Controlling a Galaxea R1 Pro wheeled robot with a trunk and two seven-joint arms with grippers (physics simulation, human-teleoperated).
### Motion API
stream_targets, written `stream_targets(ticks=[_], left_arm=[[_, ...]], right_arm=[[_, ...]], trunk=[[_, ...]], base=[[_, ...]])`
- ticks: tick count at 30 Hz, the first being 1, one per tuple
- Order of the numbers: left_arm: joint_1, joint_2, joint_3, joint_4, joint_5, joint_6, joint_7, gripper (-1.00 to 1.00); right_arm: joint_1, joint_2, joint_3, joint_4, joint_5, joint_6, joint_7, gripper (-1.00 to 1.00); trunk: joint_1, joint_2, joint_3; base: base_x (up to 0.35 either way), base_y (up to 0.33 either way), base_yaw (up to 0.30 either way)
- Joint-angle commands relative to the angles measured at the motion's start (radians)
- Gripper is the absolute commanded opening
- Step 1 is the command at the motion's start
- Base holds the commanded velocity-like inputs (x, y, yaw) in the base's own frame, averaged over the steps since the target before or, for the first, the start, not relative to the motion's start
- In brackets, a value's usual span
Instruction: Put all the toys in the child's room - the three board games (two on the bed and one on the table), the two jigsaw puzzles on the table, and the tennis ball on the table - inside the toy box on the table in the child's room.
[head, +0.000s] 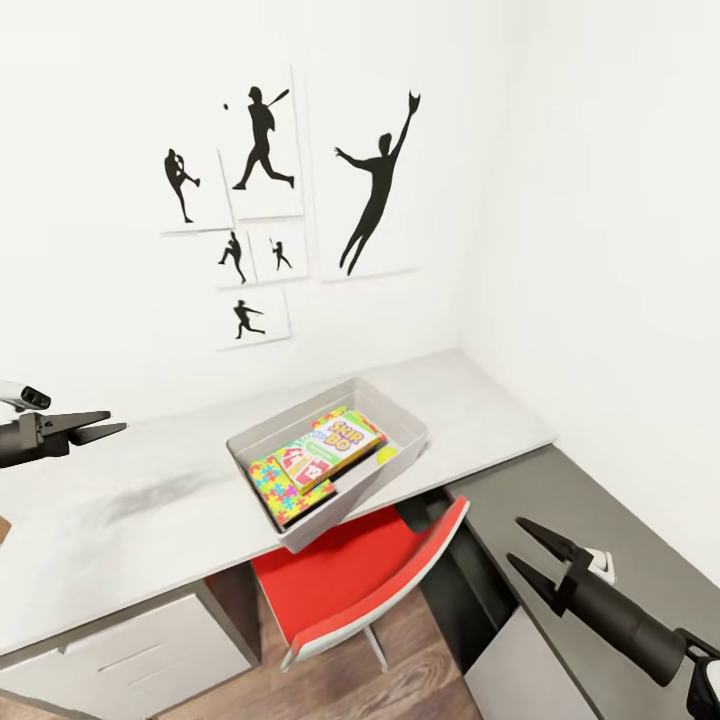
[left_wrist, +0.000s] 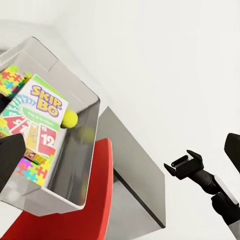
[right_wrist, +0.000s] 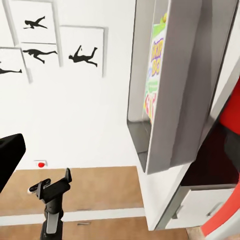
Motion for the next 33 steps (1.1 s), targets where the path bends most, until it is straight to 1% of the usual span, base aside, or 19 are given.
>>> stream_targets(ticks=[1, 8, 13, 20, 33], left_arm=[[-0.001, 0.0, -0.001, 0.0, 0.0, 0.011, -0.004, 1.0], [-0.001, 0.001, -0.001, 0.001, 0.001, 0.011, -0.004, 1.0], [-0.001, 0.001, 0.0, 0.001, 0.001, 0.011, -0.004, 1.0], [-0.001, 0.003, 0.001, 0.001, 0.001, 0.011, -0.004, 1.0], [-0.001, 0.003, 0.001, 0.001, 0.001, 0.011, -0.004, 1.0]], right_arm=[[-0.001, 0.0, -0.001, 0.0, 0.01, 0.004, 0.01, 1.0], [-0.001, 0.0, -0.001, 0.0, 0.01, 0.004, 0.01, 1.0], [-0.001, -0.001, -0.004, 0.0, 0.01, 0.004, 0.01, 1.0], [-0.001, -0.002, -0.014, 0.001, 0.01, 0.004, 0.01, 1.0], [-0.001, -0.006, -0.019, 0.006, 0.011, 0.004, 0.01, 1.0]], trunk=[[0.001, -0.002, -0.001], [0.001, -0.002, 0.0], [0.001, -0.002, 0.0], [0.001, -0.002, 0.0], [0.001, -0.002, 0.0]], base=[[0.0, 0.0, 0.085], [0.0, 0.0, 0.002], [-0.008, 0.059, -0.216], [-0.096, 0.23, -0.275], [-0.136, 0.265, -0.281]])
